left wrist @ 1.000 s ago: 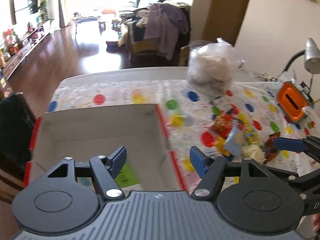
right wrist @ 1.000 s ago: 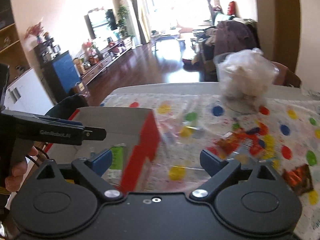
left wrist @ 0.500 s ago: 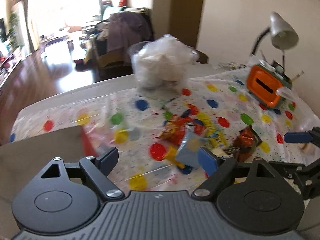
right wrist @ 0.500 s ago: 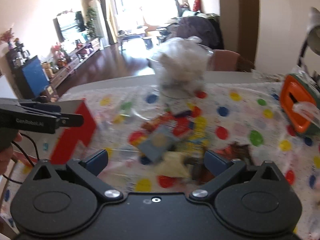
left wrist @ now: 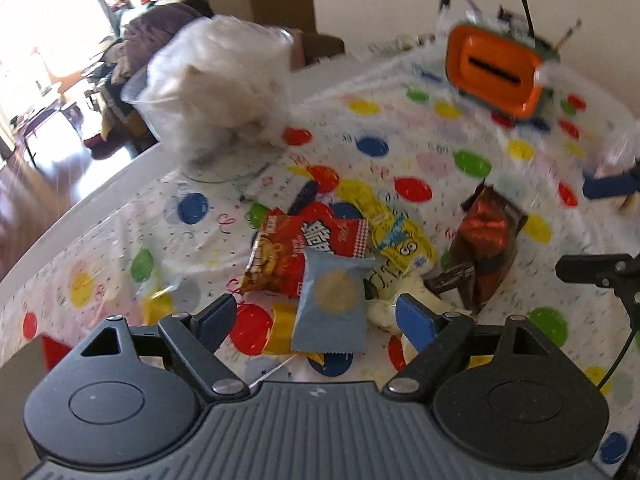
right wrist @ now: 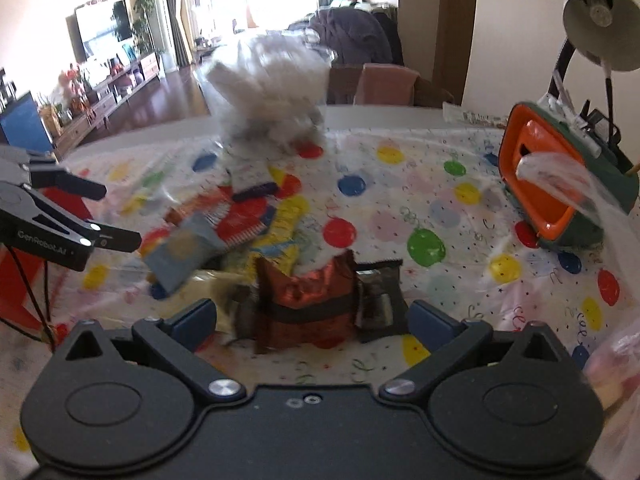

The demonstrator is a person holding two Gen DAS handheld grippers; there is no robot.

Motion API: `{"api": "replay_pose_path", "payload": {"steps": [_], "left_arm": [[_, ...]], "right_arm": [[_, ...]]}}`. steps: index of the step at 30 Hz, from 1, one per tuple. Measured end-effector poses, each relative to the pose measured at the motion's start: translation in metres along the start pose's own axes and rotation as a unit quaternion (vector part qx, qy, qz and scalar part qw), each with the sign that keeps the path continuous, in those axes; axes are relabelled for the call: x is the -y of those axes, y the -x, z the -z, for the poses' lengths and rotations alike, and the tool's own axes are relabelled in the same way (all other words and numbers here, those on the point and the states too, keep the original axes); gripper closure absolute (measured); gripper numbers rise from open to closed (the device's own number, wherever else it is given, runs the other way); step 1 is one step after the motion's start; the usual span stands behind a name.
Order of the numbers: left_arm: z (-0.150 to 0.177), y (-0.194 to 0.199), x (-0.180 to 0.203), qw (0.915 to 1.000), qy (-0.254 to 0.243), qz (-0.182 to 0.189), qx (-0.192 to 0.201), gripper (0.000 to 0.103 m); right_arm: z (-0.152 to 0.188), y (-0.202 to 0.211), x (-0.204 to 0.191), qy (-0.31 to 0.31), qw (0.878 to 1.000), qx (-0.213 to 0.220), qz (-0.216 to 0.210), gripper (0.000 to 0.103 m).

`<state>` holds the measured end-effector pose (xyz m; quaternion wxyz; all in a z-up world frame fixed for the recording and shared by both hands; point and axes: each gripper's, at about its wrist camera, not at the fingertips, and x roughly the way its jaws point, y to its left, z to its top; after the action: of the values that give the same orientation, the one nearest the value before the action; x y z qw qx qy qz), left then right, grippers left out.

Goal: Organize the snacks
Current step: 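Move both open tools back over the snack pile, then grasp the blue cookie packet with the left tool while the right tool grasps the foil bag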

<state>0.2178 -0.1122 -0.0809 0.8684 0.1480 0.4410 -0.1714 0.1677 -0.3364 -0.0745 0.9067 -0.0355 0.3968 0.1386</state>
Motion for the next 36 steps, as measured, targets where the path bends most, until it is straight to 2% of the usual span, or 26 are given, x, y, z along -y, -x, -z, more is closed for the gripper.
{"api": "replay_pose_path", "payload": {"steps": [7,11,23,32,36], "left_arm": [[-0.008,-0.043,0.009,0.9985,-0.026,-0.017,-0.045,0.016],[-0.015,-0.062,0.009,0.9977,-0.013,-0.013,-0.066,0.016],[-0.021,-0.094,0.012,0.9954,-0.01,-0.007,-0.095,0.017],[-0.021,-0.094,0.009,0.995,0.003,0.003,-0.1,0.05],[-0.019,-0.091,0.009,0.9953,0.005,-0.002,-0.097,0.056]], "right_arm": [[0.003,-0.039,0.012,0.009,1.0,-0.02,0.004,0.002],[0.0,-0.055,0.017,-0.003,1.0,-0.023,0.001,0.004],[-0.006,-0.08,0.016,0.009,0.999,-0.024,-0.024,0.017],[-0.01,-0.086,0.011,0.008,0.999,-0.024,-0.026,0.03],[-0.009,-0.083,0.007,0.012,1.0,-0.021,-0.02,0.037]]}}
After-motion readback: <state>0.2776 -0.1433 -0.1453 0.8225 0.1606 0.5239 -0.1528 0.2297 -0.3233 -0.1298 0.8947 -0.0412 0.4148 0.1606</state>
